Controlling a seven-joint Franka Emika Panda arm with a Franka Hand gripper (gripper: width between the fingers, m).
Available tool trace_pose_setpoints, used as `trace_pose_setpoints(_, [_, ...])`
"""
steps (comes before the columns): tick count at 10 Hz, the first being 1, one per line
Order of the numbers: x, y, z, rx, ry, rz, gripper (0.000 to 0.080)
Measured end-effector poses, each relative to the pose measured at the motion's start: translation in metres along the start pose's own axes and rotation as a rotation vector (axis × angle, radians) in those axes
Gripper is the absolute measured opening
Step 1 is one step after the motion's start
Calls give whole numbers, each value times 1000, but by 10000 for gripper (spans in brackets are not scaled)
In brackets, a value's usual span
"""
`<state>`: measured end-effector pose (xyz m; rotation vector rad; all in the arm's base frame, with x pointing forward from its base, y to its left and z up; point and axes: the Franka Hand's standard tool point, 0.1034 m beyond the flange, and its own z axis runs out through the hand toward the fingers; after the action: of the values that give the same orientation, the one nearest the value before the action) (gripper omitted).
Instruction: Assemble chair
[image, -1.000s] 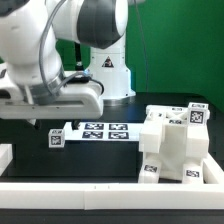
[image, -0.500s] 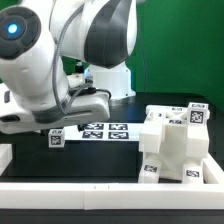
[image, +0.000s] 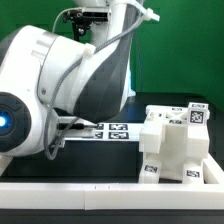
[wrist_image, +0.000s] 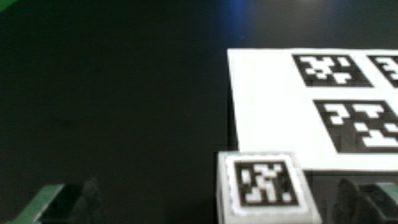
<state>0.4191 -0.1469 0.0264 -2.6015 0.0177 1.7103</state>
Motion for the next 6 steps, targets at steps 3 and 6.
trace_pose_setpoints(3, [5, -7, 6, 1, -13, 74, 649])
trace_pose_setpoints(6, [11, -16, 16, -8, -9, 119, 649])
